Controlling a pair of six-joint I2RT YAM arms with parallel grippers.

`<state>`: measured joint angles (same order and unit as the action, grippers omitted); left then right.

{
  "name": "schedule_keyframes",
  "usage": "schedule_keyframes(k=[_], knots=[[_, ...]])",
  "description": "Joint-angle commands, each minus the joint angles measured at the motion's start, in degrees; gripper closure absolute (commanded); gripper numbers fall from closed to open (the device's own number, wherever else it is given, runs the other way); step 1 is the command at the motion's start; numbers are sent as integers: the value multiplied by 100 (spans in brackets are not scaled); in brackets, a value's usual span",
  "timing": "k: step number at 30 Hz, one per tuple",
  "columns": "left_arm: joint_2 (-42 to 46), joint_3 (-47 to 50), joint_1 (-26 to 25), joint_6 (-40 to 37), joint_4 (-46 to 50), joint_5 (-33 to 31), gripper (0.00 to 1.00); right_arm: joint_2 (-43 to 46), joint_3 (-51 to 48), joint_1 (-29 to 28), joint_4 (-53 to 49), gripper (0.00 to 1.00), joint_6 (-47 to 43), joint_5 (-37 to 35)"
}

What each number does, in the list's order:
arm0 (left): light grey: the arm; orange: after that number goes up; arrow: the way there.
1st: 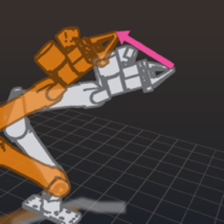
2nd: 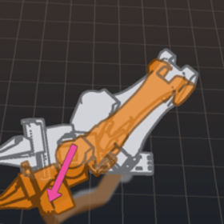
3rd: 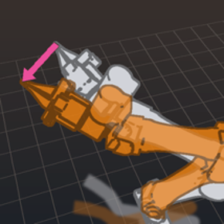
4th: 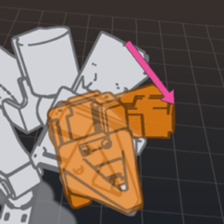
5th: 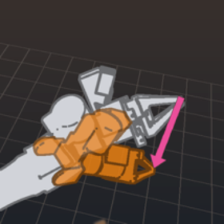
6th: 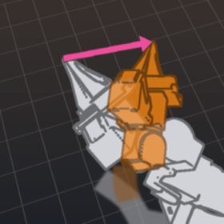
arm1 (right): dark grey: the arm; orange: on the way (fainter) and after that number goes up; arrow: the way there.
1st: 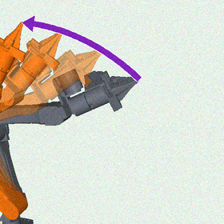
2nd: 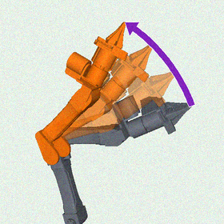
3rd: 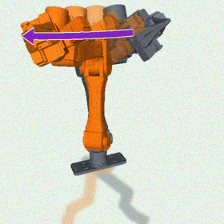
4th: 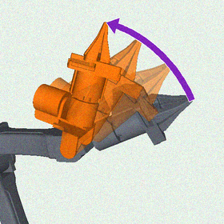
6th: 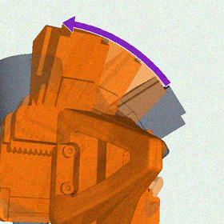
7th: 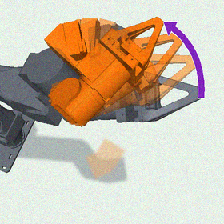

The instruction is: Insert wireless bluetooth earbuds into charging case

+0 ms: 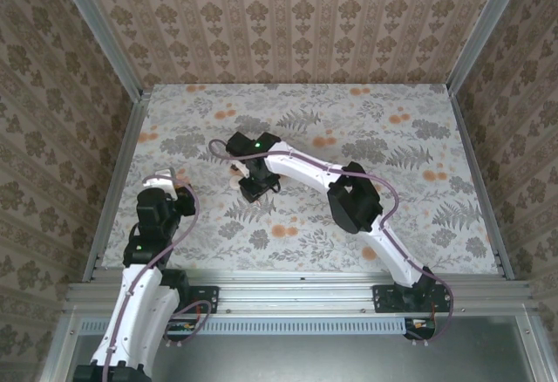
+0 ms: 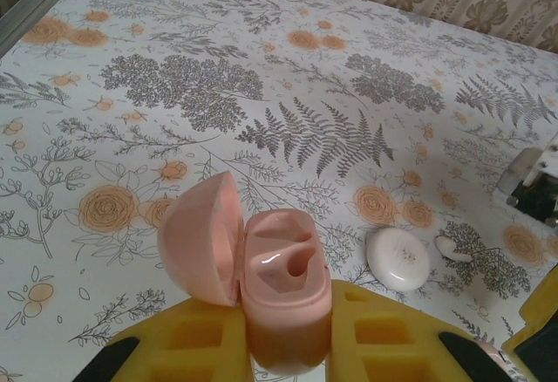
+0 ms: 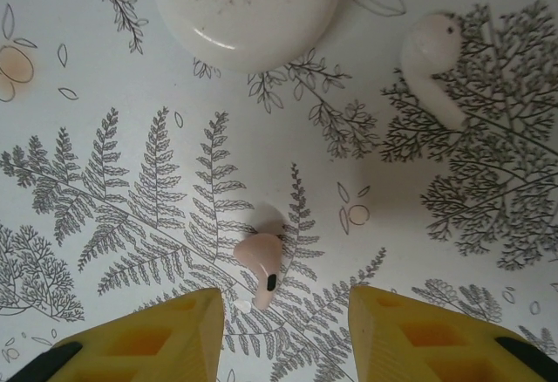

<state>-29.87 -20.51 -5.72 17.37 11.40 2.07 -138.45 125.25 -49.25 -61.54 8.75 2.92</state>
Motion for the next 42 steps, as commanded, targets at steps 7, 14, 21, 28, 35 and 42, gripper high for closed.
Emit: schedule_keyframes(k=[7, 14, 21, 28, 35, 42], knots=[[-35, -207, 133, 96, 58, 172, 80, -439, 579, -92, -416, 57, -119, 7], [-32, -190, 176, 117, 87, 231, 80, -672, 825, -102, -601, 57, -189, -137], [-90, -161, 206, 151, 20, 280, 80, -744, 826, -115, -616, 58, -199, -134], [-94, -148, 229, 168, 4, 285, 81, -788, 826, -112, -579, 61, -198, -90], [-103, -151, 243, 166, 3, 294, 81, -832, 827, -111, -581, 65, -177, -198], [-102, -155, 262, 162, 20, 316, 81, -803, 834, -111, -561, 69, -129, -292]])
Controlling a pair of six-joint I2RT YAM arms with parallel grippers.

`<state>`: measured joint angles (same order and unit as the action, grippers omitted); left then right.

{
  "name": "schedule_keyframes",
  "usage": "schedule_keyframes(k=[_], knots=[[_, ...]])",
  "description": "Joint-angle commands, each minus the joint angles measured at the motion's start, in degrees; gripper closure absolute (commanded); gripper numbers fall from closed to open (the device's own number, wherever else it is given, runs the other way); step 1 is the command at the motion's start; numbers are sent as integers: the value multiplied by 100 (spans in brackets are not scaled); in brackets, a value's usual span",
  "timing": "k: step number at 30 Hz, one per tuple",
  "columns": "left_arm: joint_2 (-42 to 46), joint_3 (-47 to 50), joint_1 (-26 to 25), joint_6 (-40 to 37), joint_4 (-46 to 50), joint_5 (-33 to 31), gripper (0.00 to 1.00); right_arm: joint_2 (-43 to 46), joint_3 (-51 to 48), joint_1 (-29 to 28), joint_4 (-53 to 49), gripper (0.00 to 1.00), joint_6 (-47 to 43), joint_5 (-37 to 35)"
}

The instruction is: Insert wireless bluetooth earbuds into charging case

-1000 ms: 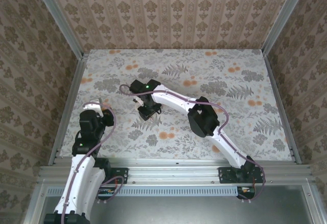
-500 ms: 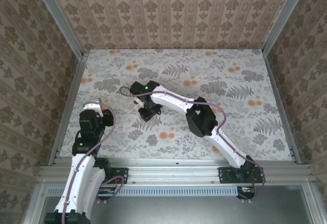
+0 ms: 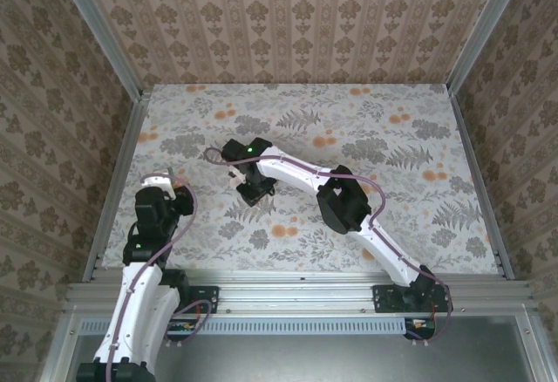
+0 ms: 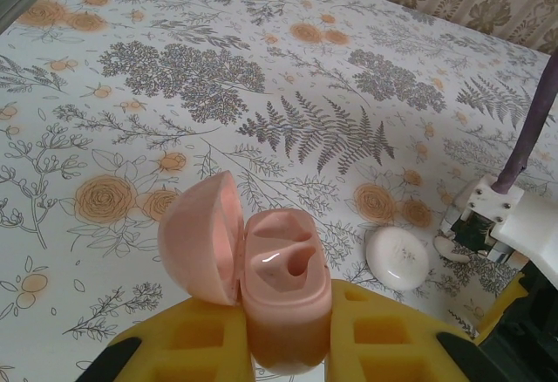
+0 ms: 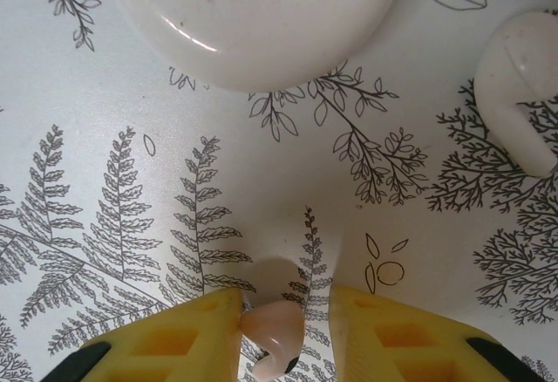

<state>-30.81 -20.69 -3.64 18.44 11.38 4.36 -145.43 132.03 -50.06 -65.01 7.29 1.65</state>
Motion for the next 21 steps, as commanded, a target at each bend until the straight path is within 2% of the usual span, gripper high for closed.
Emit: schedule_keyframes(k=[1, 10, 15, 21], knots=[[-4, -137, 48, 59, 23, 84, 81, -101, 150, -36, -209, 70, 18, -167], [-39, -111, 56, 15, 15, 170, 81, 395, -245, -30, 215, 75, 104, -204], [-295, -65, 54, 19, -178, 375, 81, 1072, -1038, 13, 858, 75, 240, -177], [-1133, -37, 16, -15, -855, 987, 81, 2087, -2423, 194, 1789, 76, 451, -43]])
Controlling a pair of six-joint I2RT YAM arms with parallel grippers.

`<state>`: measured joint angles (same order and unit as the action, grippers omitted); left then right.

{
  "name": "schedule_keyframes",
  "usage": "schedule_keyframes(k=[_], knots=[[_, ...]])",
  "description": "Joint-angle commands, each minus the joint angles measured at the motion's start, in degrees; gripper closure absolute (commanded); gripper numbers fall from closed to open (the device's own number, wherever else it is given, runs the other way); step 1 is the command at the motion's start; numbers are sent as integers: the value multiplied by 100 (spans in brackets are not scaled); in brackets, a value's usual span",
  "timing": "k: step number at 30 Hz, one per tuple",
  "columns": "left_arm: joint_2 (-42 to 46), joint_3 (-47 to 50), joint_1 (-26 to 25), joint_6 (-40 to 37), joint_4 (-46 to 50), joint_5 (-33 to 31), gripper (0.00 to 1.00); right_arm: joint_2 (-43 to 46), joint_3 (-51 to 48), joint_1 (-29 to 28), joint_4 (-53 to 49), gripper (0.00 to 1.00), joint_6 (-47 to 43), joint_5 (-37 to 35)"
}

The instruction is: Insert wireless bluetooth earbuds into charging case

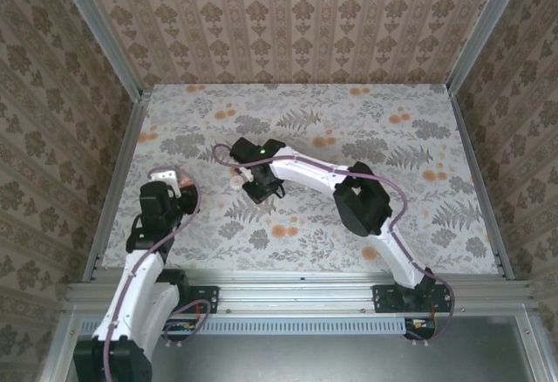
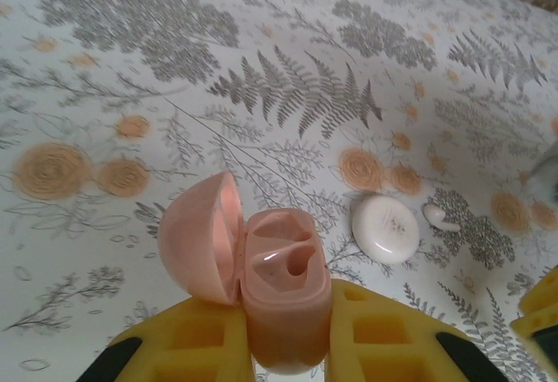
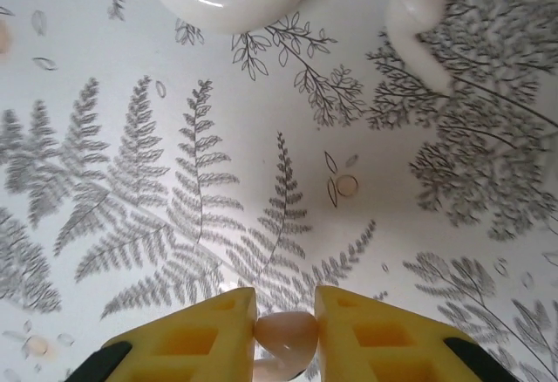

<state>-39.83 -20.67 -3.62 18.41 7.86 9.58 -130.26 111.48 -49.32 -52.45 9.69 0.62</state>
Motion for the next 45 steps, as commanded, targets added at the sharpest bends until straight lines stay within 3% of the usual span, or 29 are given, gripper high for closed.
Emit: schedule_keyframes(k=[1, 4, 11, 21, 32, 45], knots=[[-394, -43, -15, -21, -657, 585, 81, 735, -625, 170, 664, 76, 239, 83], [-878, -177, -220, -113, -971, 838, 82, 1258, -1353, 368, 1112, 76, 384, 219], [-2267, -839, -1267, -804, -1473, 1059, 81, 2472, -2995, 964, 2318, 76, 610, 641], [-3806, -1619, -2098, -1813, -2018, 2446, 81, 4048, -4650, 1406, 3736, 76, 103, 598], [-4096, -1904, -2494, -2411, -2390, 3814, 81, 5010, -5534, 1443, 4930, 76, -572, 853], [-4208, -1937, -2591, -2254, -2897, 4152, 81, 5327, -5812, 1368, 5924, 77, -542, 1446]])
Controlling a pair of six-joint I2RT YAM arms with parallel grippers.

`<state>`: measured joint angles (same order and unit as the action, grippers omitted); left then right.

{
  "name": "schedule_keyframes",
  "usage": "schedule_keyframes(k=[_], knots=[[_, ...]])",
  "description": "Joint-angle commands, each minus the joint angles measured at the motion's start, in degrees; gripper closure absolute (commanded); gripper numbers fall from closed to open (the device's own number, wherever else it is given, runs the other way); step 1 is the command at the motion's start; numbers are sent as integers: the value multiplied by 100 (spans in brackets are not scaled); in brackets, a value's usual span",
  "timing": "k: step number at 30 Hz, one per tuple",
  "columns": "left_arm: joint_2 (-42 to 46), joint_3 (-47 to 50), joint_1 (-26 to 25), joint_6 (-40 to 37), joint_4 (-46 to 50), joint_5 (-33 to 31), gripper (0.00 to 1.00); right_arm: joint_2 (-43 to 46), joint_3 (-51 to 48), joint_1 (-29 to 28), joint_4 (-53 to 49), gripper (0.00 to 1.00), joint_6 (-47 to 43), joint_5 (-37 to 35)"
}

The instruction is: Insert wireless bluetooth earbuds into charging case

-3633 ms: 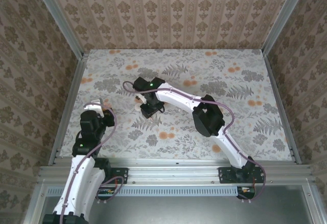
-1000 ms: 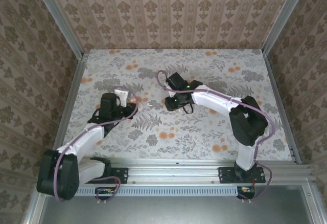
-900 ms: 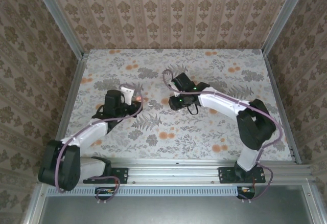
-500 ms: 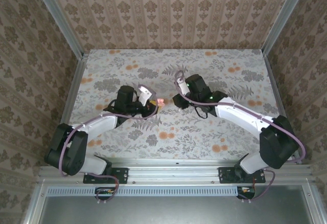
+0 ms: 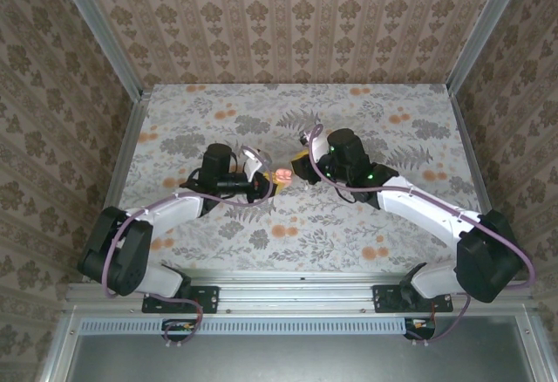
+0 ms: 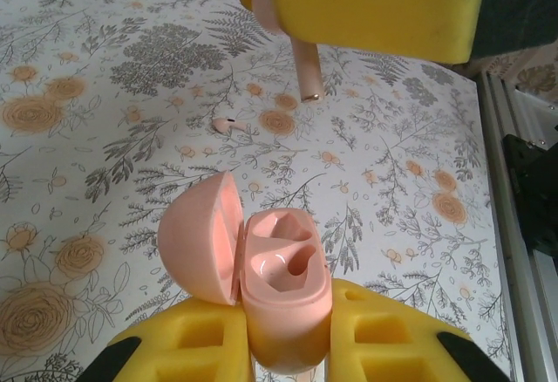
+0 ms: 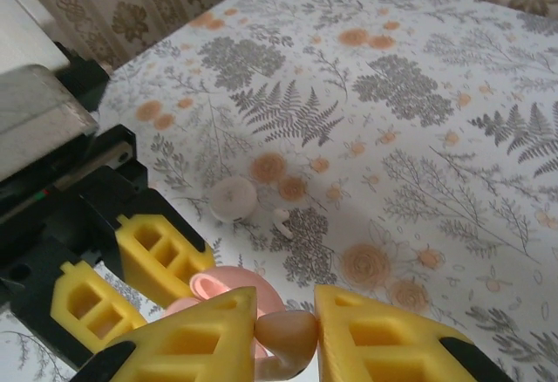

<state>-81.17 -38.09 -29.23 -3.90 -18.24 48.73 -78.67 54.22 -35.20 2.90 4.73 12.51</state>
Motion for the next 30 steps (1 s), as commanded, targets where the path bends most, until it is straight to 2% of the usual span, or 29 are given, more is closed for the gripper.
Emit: schedule_keyframes(k=[1, 12, 30], knots=[[-70, -189, -34, 25, -352, 242, 81, 162, -84, -72, 412, 77, -90, 284], [0, -189, -39, 241, -634, 354, 81, 85, -65, -320, 351, 78, -635, 280], [312, -135, -39, 311, -601, 392, 81, -249, 37, -415, 431, 78, -712, 93]])
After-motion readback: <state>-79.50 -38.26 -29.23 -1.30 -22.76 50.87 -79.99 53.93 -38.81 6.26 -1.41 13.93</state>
